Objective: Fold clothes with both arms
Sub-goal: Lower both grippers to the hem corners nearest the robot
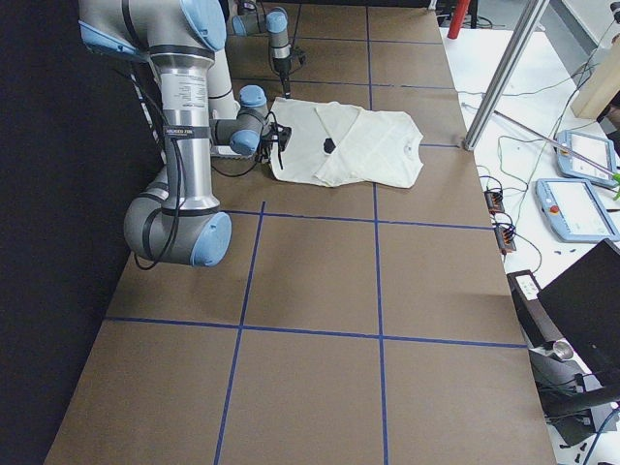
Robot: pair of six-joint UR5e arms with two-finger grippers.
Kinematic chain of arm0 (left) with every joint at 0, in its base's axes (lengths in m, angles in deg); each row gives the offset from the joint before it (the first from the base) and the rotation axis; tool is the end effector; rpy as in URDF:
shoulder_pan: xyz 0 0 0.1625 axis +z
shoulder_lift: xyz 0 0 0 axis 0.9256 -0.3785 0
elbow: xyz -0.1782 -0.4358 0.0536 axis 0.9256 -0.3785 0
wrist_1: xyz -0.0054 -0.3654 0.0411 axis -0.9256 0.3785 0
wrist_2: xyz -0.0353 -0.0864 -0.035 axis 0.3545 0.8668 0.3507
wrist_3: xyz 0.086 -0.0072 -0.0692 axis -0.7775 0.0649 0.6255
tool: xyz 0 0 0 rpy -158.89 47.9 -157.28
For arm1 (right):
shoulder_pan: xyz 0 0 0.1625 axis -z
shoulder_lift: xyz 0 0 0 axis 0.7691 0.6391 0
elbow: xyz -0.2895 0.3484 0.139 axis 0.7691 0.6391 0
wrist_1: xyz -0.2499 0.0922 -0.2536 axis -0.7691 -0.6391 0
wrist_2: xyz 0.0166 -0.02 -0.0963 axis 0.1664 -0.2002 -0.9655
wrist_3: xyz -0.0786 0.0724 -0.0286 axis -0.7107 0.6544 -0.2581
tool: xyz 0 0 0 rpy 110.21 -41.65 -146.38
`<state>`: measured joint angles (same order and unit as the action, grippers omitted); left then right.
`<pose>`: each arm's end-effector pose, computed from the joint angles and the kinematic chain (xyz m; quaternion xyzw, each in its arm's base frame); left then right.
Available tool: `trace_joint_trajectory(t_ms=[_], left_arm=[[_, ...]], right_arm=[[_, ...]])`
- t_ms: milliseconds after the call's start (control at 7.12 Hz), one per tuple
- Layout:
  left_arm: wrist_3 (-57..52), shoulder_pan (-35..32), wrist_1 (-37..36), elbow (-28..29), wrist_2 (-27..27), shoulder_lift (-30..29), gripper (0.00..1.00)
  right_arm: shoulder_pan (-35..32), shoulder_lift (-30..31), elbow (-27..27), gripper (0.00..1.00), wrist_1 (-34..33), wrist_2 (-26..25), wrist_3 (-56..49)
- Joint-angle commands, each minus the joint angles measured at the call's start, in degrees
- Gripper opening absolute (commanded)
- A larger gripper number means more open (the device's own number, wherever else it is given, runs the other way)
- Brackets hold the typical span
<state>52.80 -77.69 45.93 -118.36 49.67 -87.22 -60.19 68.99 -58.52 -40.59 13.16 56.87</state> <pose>0.4391 -0.2092 0.4436 -0.0034 0.4304 -0.1312 0.8930 -0.4254 -0.1983 0.4116 -0.0387 -0.4542 0.1186 0.8821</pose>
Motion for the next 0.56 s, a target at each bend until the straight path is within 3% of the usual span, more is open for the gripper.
trace_joint_trajectory(t_ms=[0, 421], left_arm=[[1.24, 1.84, -1.54, 0.01, -0.08, -0.33, 0.76], [1.78, 2.38, -5.06, 0.36, 0.01, -2.61, 0.68]], right_arm=[[-0.01, -0.01, 0.07, 0.00, 0.00, 0.10, 0.00], [-0.01, 0.08, 0.16, 0.00, 0.00, 0.10, 0.00]])
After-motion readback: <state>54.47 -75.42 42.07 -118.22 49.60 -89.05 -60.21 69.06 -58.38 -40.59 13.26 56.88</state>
